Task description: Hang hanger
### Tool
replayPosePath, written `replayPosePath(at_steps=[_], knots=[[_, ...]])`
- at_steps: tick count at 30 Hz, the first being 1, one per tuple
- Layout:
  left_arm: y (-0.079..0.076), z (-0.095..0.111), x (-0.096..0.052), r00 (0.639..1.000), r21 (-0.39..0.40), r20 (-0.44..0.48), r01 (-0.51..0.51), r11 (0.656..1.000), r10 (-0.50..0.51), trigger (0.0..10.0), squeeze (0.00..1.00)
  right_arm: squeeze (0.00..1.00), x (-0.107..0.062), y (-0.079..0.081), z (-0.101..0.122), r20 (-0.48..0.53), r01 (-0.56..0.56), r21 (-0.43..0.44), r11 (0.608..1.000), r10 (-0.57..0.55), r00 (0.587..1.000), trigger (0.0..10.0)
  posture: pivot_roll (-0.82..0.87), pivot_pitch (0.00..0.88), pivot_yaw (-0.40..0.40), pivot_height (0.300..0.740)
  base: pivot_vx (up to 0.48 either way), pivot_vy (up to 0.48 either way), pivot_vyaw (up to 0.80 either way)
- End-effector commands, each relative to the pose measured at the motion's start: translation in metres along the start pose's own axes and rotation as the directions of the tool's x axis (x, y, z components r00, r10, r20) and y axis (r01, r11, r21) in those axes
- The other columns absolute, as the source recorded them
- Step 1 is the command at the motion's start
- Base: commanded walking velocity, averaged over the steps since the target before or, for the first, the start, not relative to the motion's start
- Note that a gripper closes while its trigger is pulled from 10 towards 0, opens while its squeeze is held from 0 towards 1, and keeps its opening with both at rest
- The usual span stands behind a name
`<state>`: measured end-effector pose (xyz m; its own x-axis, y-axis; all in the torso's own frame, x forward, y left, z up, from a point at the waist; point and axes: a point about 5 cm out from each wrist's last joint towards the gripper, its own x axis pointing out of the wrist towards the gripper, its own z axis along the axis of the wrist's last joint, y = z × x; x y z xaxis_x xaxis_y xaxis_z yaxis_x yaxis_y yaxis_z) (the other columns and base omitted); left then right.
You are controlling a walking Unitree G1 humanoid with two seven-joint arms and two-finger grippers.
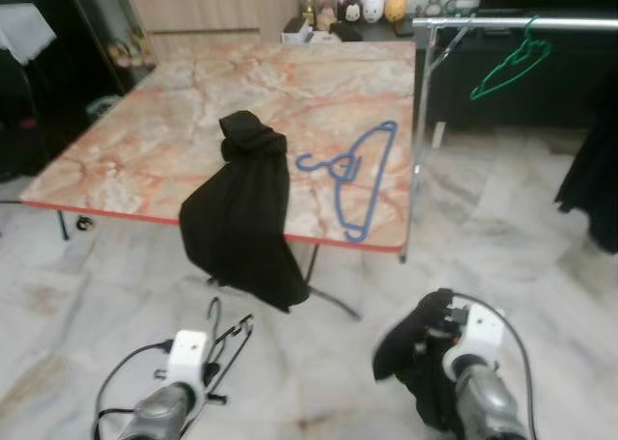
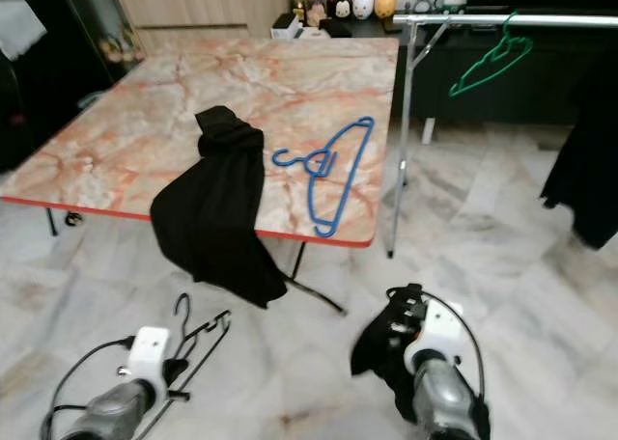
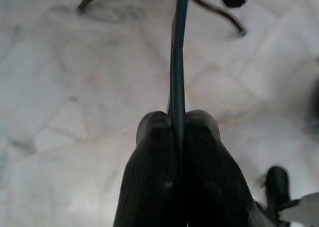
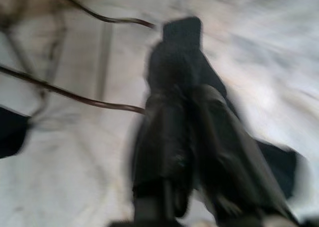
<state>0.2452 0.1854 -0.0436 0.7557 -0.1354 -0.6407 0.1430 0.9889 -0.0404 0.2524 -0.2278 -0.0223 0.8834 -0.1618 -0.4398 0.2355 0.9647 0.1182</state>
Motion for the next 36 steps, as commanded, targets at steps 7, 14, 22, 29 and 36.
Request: replayPosePath(at_steps=[7,14,22,29,36], knots=[[0.01,0.0,-0.002,1.0,0.023,-0.008,-0.019,1.0,0.019,10.0,0.0,0.0,0.002,0.01,0.006,0.044,-0.042,-0.015,0.999,0.043,0.998,10.0,-0.01,0.0,0.073,0.74,0.0,0.361,0.11],[0.011,0.002,-0.002,1.0,0.034,-0.002,-0.015,0.999,0.015,10.0,0.0,0.0,0.001,0.013,0.006,0.058,-0.061,-0.002,0.998,0.061,0.996,10.0,-0.01,0.0,0.071,0.74,0.0,0.364,0.63],[0.011,0.005,-0.002,1.0,0.033,0.007,-0.015,0.999,0.015,10.0,0.0,0.0,0.002,0.019,0.007,0.072,-0.082,-0.011,0.997,0.082,0.994,10.0,0.0,0.0,0.072,0.74,0.0,0.363,0.0],[0.012,0.005,-0.002,1.0,0.033,0.01,-0.016,0.999,0.016,10.0,0.0,0.0,0.002,0.029,0.017,0.153,-0.12,-0.068,0.991,0.129,0.98,10.0,0.0,0.0,0.07,0.74,0.0,0.365,0.0],[0.012,0.007,-0.002,1.0,0.045,0.025,-0.017,0.999,0.015,10.0,0.0,0.0,-0.002,0.04,0.028,0.252,-0.16,-0.163,0.974,0.198,0.947,10.0,0.0,0.0,0.063,0.74,0.0,0.311,0.0]])
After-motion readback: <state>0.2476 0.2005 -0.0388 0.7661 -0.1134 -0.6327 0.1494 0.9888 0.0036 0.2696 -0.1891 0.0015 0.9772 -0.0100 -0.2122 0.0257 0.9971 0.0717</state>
